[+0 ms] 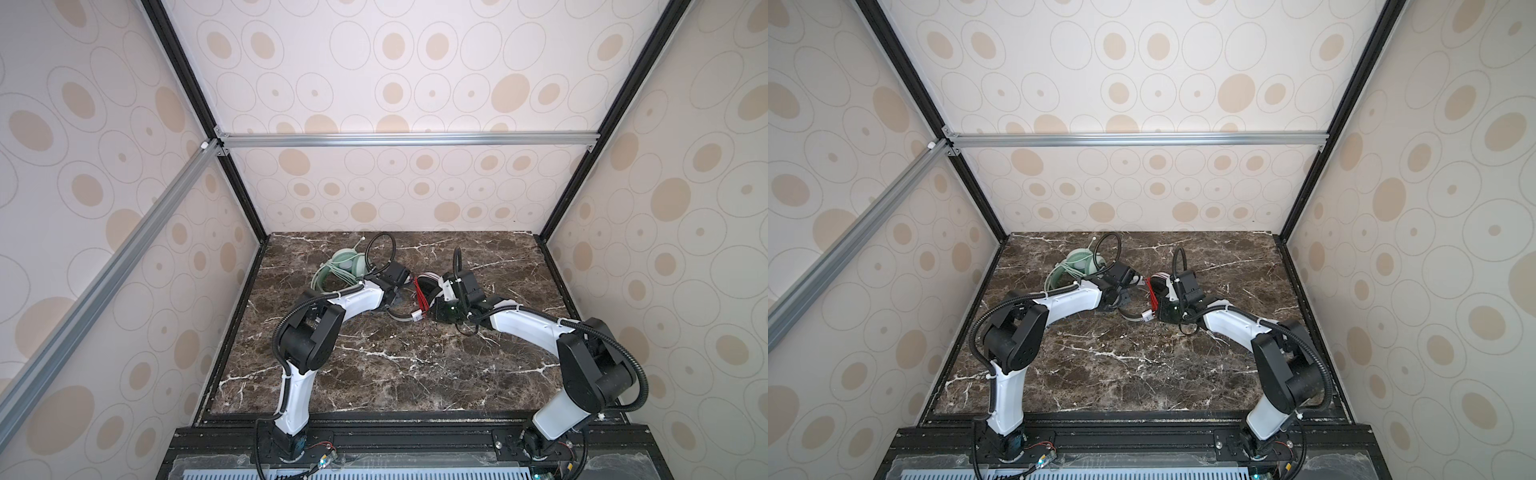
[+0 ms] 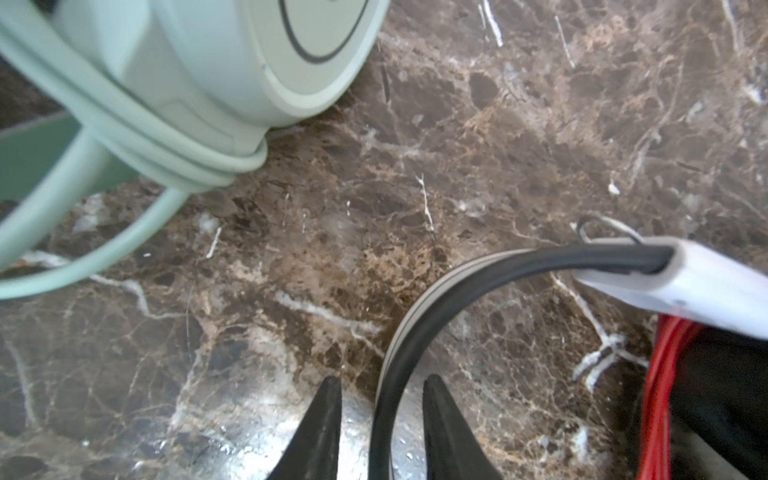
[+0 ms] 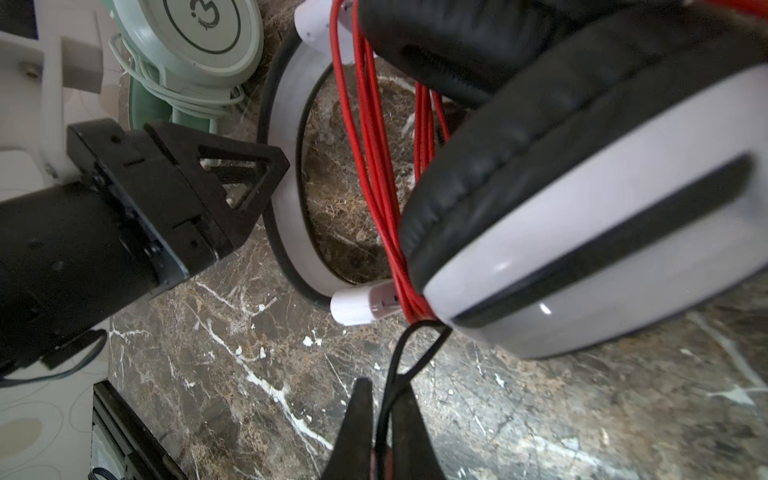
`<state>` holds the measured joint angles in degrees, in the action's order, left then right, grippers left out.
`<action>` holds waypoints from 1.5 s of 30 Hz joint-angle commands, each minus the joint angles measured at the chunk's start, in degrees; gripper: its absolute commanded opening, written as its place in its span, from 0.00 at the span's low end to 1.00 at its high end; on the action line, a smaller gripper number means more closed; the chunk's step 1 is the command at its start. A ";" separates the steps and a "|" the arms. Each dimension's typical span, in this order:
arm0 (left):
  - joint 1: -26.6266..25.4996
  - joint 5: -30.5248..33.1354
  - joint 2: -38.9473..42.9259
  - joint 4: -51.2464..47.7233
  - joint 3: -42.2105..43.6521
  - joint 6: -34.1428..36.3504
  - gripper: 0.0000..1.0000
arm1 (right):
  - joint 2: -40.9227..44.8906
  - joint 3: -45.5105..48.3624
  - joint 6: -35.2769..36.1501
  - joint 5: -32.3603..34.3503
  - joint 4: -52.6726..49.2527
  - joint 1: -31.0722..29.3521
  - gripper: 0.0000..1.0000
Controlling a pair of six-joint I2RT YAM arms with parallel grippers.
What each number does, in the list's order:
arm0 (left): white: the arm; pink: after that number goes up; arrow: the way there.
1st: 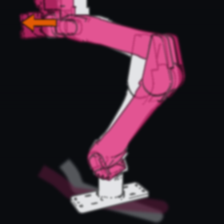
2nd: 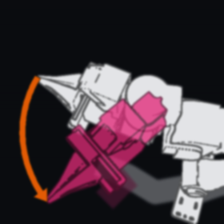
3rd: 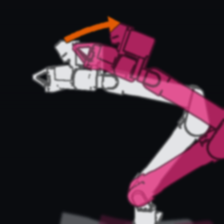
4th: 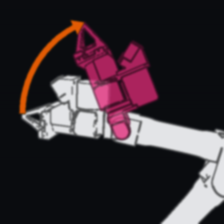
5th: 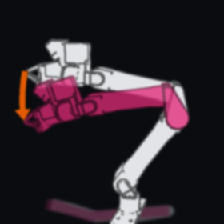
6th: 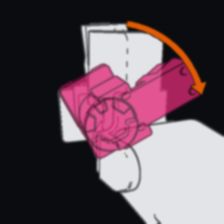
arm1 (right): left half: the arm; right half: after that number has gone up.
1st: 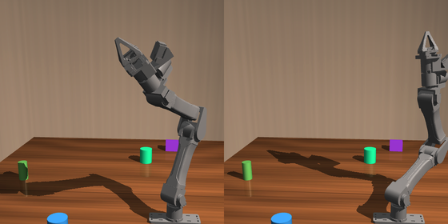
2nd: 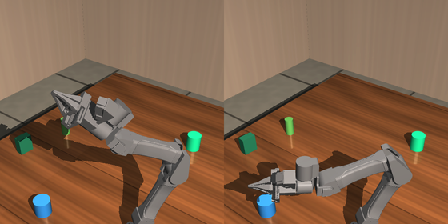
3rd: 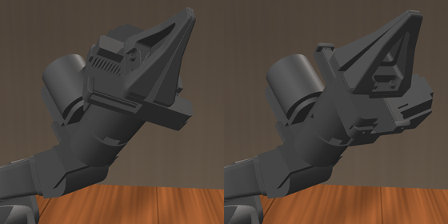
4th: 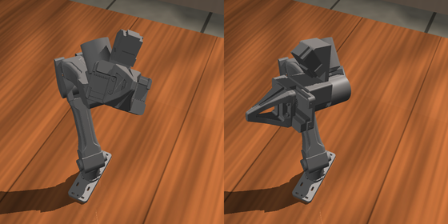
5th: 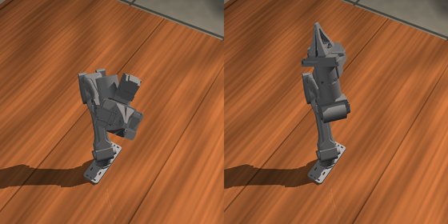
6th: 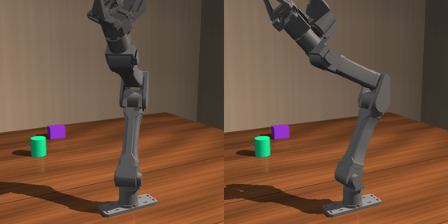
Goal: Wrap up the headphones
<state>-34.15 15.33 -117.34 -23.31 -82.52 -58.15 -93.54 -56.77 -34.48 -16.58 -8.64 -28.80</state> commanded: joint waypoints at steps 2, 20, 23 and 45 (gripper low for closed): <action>0.52 1.71 -0.51 -1.91 -3.65 1.55 0.34 | -1.43 -3.22 0.45 -2.25 -0.47 0.32 0.04; 0.51 -0.79 3.91 0.11 0.25 3.57 0.34 | -16.38 -18.60 -2.81 -10.42 -2.92 0.78 0.12; 0.49 -1.96 4.08 1.66 1.99 3.47 0.34 | -18.13 -19.42 -4.29 -11.33 -1.11 0.88 0.12; 0.50 -2.32 6.68 2.14 5.27 3.99 0.34 | -20.79 -28.24 -0.03 -0.86 -5.60 1.02 0.57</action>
<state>-34.06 11.88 -112.95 -20.18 -77.43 -54.65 -112.75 -81.97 -36.86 -20.82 -11.27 -28.38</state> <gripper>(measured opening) 0.340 0.568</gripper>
